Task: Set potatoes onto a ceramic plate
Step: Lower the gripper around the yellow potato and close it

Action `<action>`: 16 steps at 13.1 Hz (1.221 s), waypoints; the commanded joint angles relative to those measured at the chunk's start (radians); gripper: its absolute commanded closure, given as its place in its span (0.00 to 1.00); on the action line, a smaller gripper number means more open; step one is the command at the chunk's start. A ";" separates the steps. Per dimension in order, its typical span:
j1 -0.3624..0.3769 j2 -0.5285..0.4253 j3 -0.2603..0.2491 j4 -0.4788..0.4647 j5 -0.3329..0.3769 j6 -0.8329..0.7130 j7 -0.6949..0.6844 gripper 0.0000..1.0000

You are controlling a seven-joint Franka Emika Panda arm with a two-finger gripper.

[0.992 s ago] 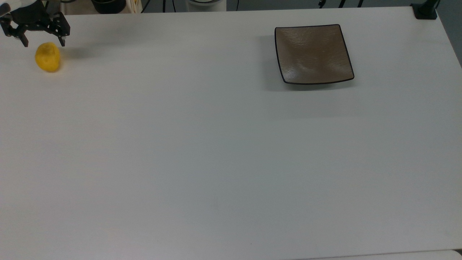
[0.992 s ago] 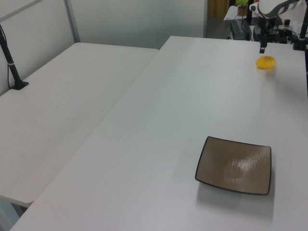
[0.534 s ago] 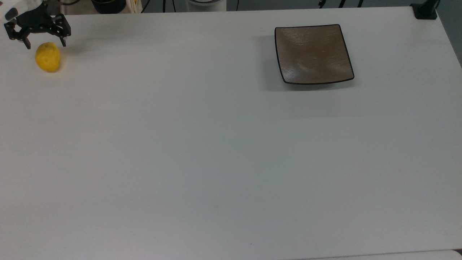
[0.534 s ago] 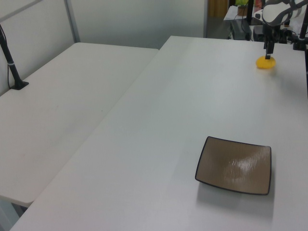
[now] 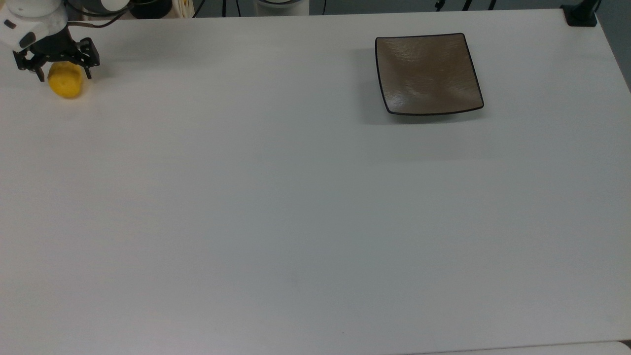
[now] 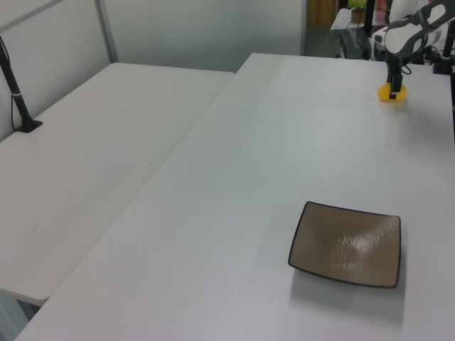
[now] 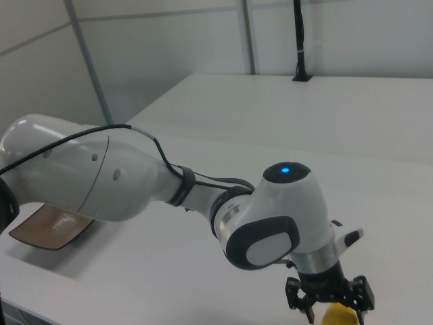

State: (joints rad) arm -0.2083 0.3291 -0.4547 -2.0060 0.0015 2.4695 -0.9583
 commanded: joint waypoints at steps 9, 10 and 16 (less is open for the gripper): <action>0.001 0.005 -0.007 -0.062 -0.006 0.071 -0.086 0.85; 0.001 -0.002 -0.007 -0.062 -0.006 0.063 -0.083 0.98; 0.059 -0.138 -0.009 -0.030 -0.006 -0.169 -0.074 0.98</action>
State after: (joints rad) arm -0.1904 0.3123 -0.4551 -2.0362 0.0015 2.4509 -1.0186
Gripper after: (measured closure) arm 0.326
